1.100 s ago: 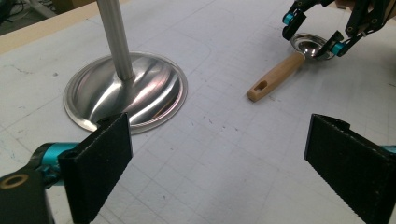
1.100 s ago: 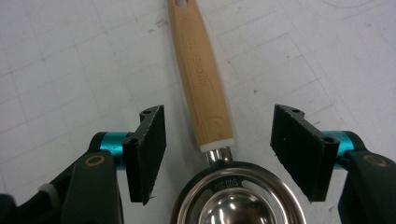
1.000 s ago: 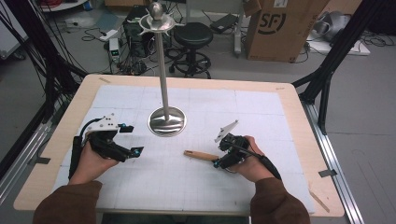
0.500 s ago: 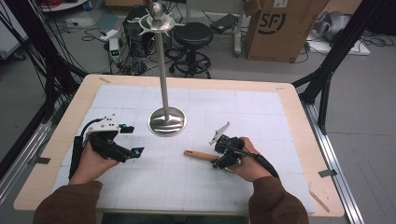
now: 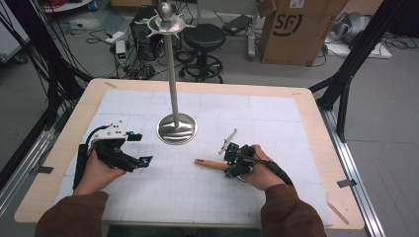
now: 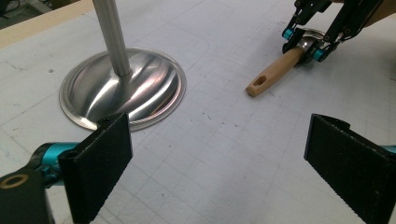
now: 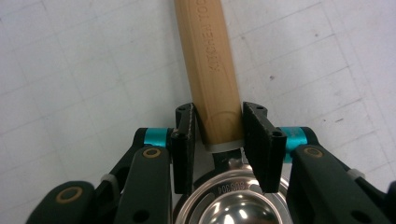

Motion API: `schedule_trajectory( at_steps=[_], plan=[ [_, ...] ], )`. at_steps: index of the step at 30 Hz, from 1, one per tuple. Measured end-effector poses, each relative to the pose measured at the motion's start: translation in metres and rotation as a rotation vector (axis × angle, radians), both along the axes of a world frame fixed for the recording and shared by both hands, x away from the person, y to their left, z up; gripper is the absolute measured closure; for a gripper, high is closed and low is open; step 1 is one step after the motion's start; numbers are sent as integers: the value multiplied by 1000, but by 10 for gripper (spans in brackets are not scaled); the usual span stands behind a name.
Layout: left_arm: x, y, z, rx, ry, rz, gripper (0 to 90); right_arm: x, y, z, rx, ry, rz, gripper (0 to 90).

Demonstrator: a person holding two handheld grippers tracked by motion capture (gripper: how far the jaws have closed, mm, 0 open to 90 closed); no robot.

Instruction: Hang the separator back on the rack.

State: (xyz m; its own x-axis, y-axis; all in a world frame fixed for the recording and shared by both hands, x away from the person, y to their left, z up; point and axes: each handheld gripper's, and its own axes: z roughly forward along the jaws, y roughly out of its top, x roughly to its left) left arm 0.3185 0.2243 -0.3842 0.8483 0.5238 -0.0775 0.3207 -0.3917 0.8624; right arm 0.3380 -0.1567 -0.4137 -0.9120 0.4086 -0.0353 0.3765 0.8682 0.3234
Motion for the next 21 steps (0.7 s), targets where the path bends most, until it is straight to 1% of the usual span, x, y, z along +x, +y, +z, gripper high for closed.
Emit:
schedule_trajectory(
  at_steps=[7, 10, 14, 16, 18, 20, 21],
  plan=[
    [0, -1, -1, -3, 0, 1, 84, 0, -1, 1, -3, 3, -2, 675],
    [0, -1, 0, -2, 0, 2, 84, 0, -1, 1, -4, 14, -25, 680],
    [0, -1, -1, -2, 1, -1, 84, 0, 0, 1, -9, 14, -26, 680],
    [0, -1, -1, -2, 2, -1, 84, 1, 0, 2, -12, 21, -19, 669],
    [0, -1, -1, -2, 3, -3, 84, 0, 1, 2, -17, 23, -24, 662],
    [0, -1, -1, 1, 2, -2, 84, 1, 1, 1, -27, 18, -27, 620],
    [0, -1, -1, 1, 3, -3, 84, 1, 1, 1, -27, 18, -27, 620]
  ],
)
